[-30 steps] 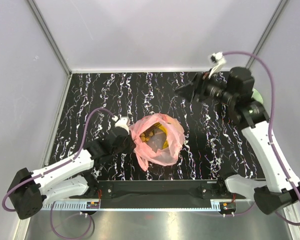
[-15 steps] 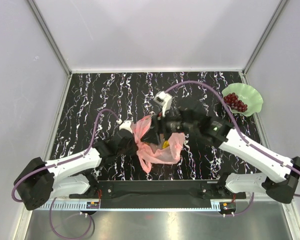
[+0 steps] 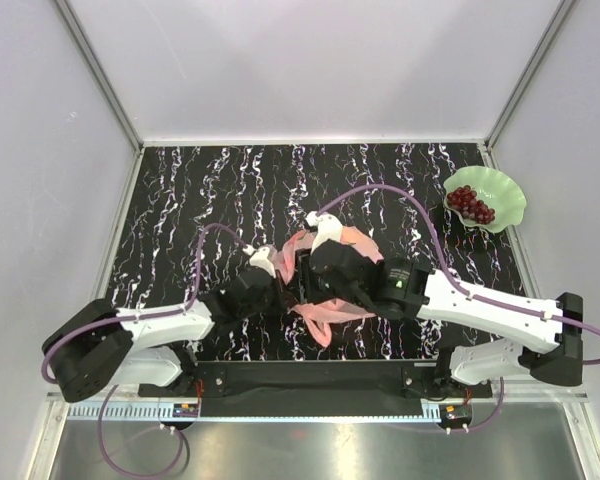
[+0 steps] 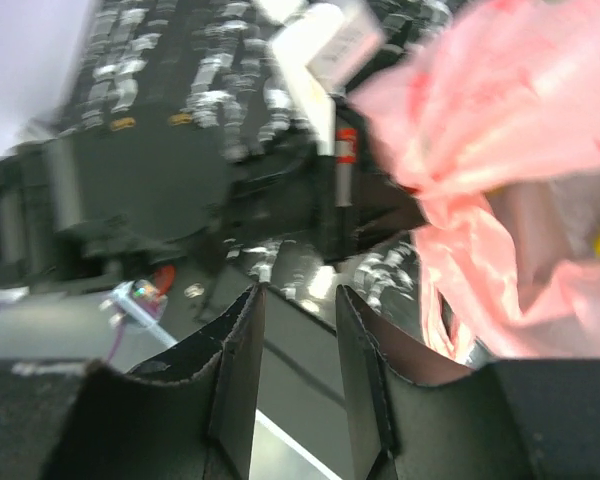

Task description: Untie the knot of the plastic bag and take out the fruit

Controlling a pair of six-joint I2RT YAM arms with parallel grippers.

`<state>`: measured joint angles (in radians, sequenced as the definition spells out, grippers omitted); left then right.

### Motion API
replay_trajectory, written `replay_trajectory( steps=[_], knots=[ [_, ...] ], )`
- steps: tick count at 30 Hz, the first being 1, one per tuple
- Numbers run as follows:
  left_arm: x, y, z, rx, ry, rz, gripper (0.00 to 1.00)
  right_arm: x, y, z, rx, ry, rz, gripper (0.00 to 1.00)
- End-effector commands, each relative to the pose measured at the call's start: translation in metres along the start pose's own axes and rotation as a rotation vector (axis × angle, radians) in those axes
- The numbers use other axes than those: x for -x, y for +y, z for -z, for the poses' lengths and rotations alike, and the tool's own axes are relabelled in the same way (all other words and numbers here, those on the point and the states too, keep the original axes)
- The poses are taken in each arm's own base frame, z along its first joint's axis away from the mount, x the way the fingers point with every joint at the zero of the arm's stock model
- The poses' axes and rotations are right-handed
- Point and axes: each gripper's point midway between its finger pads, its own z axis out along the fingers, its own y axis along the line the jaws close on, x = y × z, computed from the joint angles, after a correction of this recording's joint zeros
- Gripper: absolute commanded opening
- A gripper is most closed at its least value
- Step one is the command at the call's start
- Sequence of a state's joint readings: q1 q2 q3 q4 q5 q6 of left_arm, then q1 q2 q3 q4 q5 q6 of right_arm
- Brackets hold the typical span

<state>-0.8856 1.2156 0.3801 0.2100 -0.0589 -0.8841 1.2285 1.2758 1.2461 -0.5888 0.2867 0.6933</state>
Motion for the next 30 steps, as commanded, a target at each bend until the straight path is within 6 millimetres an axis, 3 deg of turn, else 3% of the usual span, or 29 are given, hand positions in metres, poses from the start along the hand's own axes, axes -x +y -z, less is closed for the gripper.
replay_trajectory(
  steps=[1,7,12,15,19,21,22,23,24,25,29,30],
  knots=[
    [0.024,-0.056,-0.006,-0.18,-0.078,0.056,0.0,-0.005,-0.047,0.004,-0.259,-0.065,-0.075,0.41],
    [0.027,-0.082,-0.015,-0.223,-0.074,0.067,0.0,-0.026,-0.087,0.021,-0.338,-0.141,-0.203,0.43],
    [0.031,-0.093,-0.017,-0.231,-0.077,0.065,0.0,-0.039,-0.112,0.016,-0.368,-0.195,-0.197,0.49],
    [0.03,-0.101,-0.019,-0.229,-0.068,0.048,0.0,-0.038,-0.123,0.009,-0.407,-0.255,-0.203,0.49],
    [0.021,-0.101,-0.023,-0.206,-0.04,0.032,0.0,-0.019,-0.151,0.012,-0.523,-0.423,-0.22,0.55],
    [0.015,-0.096,-0.025,-0.188,-0.023,0.025,0.0,-0.015,-0.155,0.003,-0.515,-0.415,-0.224,0.59],
    [0.014,-0.095,-0.025,-0.183,-0.02,0.022,0.0,-0.007,-0.168,0.001,-0.543,-0.416,-0.224,0.6],
    [0.012,-0.094,-0.025,-0.178,-0.015,0.02,0.0,0.003,-0.165,-0.006,-0.506,-0.44,-0.253,0.62],
    [0.009,-0.09,-0.025,-0.166,-0.01,0.019,0.0,-0.004,-0.17,-0.015,-0.485,-0.402,-0.254,0.63],
    [0.008,-0.089,-0.025,-0.163,-0.009,0.018,0.0,0.01,-0.178,-0.02,-0.477,-0.43,-0.278,0.64],
    [0.009,-0.083,-0.021,-0.143,-0.015,0.016,0.0,0.007,-0.2,-0.042,-0.481,-0.388,-0.302,0.64],
    [0.011,-0.083,-0.019,-0.14,-0.023,0.016,0.0,0.004,-0.194,-0.049,-0.437,-0.362,-0.301,0.64]
  ],
)
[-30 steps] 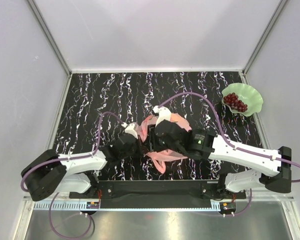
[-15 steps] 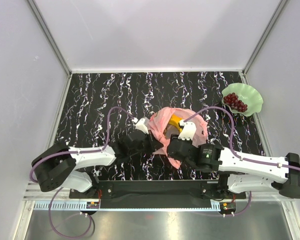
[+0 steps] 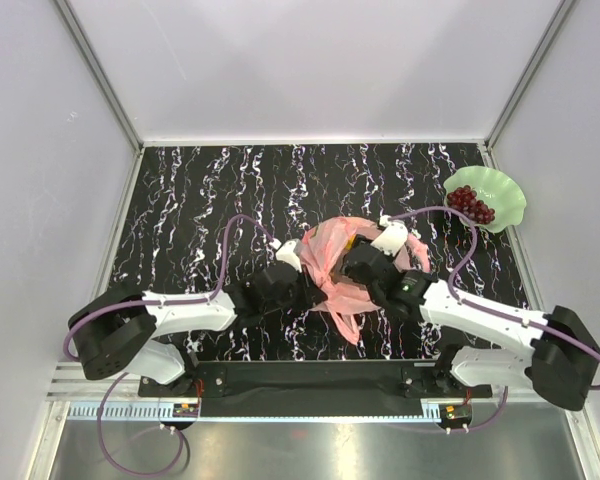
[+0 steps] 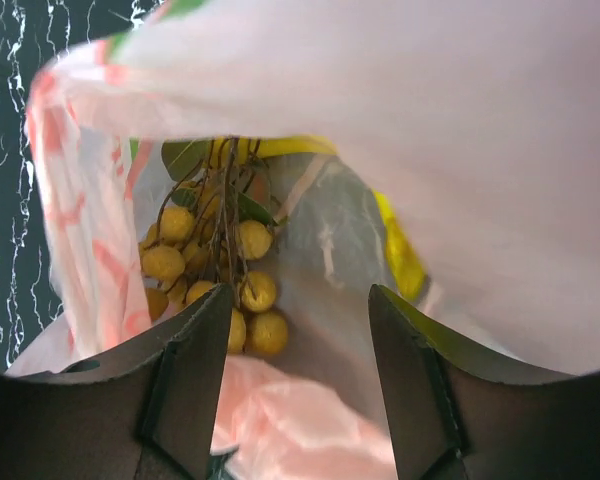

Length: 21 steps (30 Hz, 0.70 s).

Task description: Untie the knot of the plastic bag and take out the fruit

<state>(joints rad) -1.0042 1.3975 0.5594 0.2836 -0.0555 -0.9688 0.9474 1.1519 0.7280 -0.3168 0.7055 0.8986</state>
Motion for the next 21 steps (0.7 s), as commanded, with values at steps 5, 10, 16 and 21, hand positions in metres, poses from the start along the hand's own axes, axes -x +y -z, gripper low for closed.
replay_trajectory(
  steps=[5,10,16,21],
  knots=[
    [0.02,-0.016,0.004,-0.019,-0.065,-0.022,0.0,-0.011,0.053,-0.03,0.193,0.031,-0.019,0.64],
    [0.022,-0.021,0.003,-0.024,-0.06,-0.031,0.0,-0.024,0.055,-0.059,0.166,0.006,-0.041,0.64],
    [0.022,-0.016,0.007,-0.002,-0.06,-0.046,0.0,-0.027,0.036,-0.094,0.062,-0.057,-0.05,0.67],
    [0.019,-0.012,0.007,0.009,-0.054,-0.048,0.0,-0.031,0.042,-0.118,0.066,-0.068,-0.034,0.68]
  ],
)
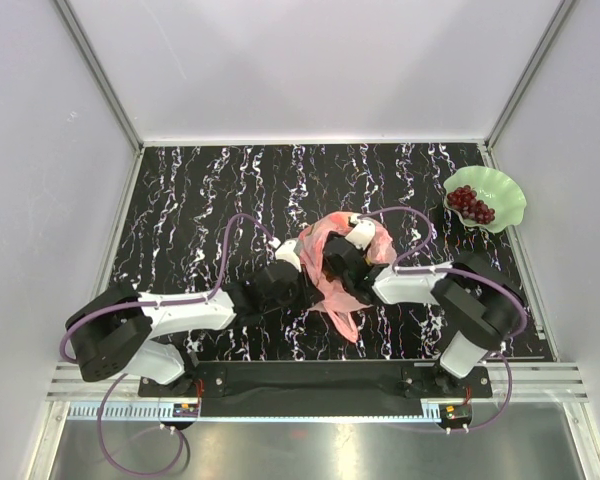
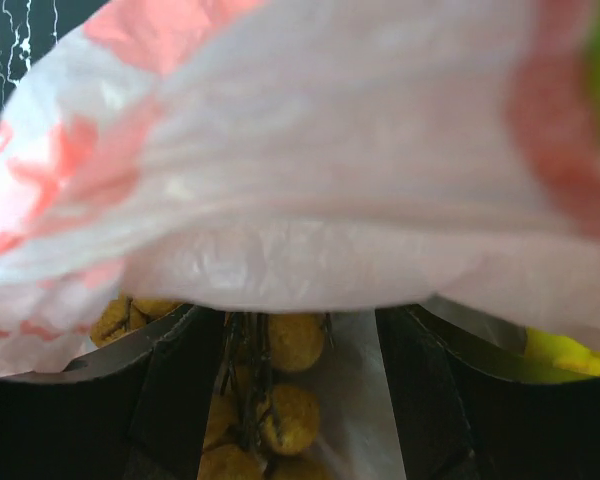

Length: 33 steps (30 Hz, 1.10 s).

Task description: Untie the knot of the plastic bag and take out the fruit

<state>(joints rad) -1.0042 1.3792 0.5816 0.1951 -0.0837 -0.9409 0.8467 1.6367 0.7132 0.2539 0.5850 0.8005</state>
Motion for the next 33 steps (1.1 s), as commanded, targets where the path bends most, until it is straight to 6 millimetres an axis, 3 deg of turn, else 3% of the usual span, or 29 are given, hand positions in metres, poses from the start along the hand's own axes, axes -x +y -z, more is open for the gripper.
replay_trajectory(
  steps=[1,5,9,10,12,18,19,25,28,31,33],
  knots=[
    [0.018,-0.02,0.005,-0.046,-0.059,-0.016,0.0,0.027,0.022,-0.016,0.048,-0.112,-0.054,0.68],
    [0.017,-0.018,0.004,-0.04,-0.054,-0.016,0.0,0.029,0.029,-0.021,0.098,-0.13,-0.073,0.59],
    [0.017,-0.015,0.005,-0.028,-0.057,-0.018,0.0,0.04,0.035,-0.011,0.153,-0.169,-0.085,0.34],
    [0.017,-0.014,0.005,-0.025,-0.058,-0.017,0.0,0.042,0.035,-0.008,0.161,-0.171,-0.082,0.23],
    [0.02,-0.014,0.005,-0.02,-0.067,-0.02,0.0,0.047,0.038,0.002,0.197,-0.169,-0.075,0.17],
    [0.037,-0.008,0.009,0.016,-0.106,-0.024,0.0,0.059,0.037,0.035,0.234,-0.123,-0.041,0.15],
    [0.046,-0.004,0.01,0.026,-0.126,-0.012,0.0,0.054,0.03,0.039,0.213,-0.098,-0.011,0.14],
    [0.101,0.001,0.023,0.034,-0.225,0.007,0.0,0.07,0.014,0.072,0.201,-0.089,0.07,0.12],
    [0.123,0.0,0.028,0.045,-0.253,-0.01,0.0,0.09,0.014,0.1,0.235,-0.103,0.104,0.1],
    [0.132,0.0,0.026,0.041,-0.252,-0.01,0.0,0.096,0.016,0.117,0.287,-0.095,0.181,0.1],
    [0.136,-0.008,0.024,0.021,-0.246,-0.008,0.0,0.1,0.03,0.136,0.41,-0.101,0.258,0.12]
  ],
)
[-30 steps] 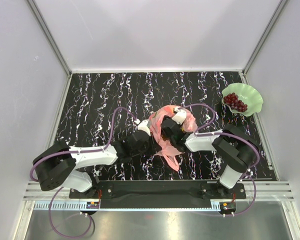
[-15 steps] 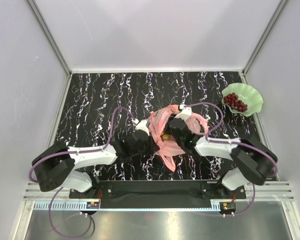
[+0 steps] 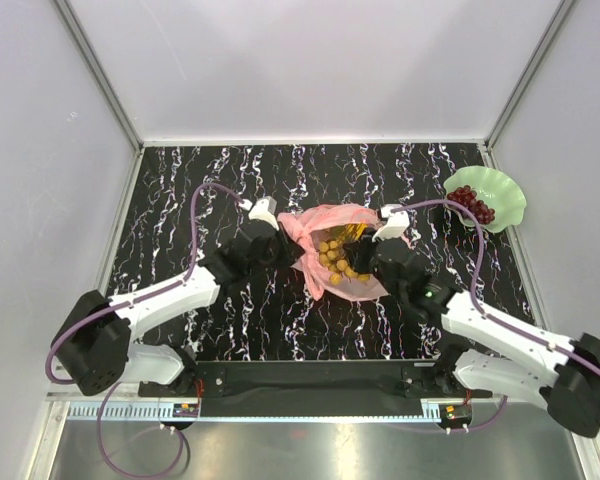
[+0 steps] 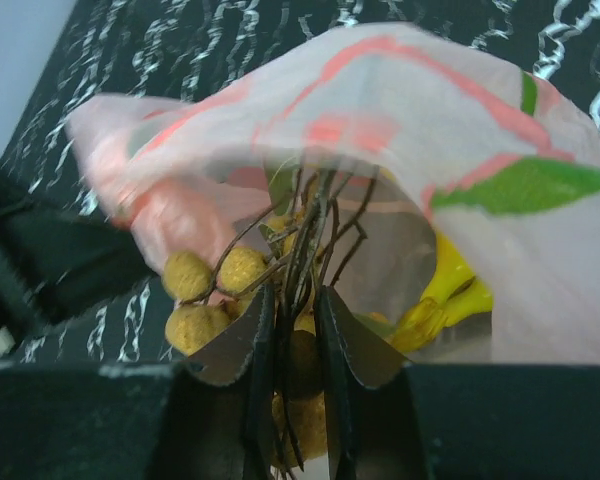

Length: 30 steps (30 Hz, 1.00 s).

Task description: Untie the knot of the plastic bag and take out the fruit

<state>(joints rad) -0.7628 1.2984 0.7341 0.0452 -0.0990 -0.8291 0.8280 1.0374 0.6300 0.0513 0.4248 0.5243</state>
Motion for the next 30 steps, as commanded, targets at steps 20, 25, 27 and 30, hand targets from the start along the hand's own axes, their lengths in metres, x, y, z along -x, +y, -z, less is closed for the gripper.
replay_trajectory(
  steps=[20,25,27,30],
  knots=[
    [0.022,-0.051,0.006,-0.166,0.034,-0.028,0.0,0.117,0.074,0.072,0.365,-0.228,0.359,0.09],
    [0.011,-0.044,0.006,-0.175,0.05,0.0,0.0,0.154,0.065,0.074,0.224,-0.251,0.388,0.09],
    [0.005,-0.039,0.006,-0.169,0.061,0.006,0.0,0.155,0.061,0.071,0.187,-0.239,0.404,0.09],
    [-0.001,-0.031,0.007,-0.158,0.069,0.009,0.0,0.165,0.067,0.081,0.225,-0.275,0.389,0.08]
  ],
)
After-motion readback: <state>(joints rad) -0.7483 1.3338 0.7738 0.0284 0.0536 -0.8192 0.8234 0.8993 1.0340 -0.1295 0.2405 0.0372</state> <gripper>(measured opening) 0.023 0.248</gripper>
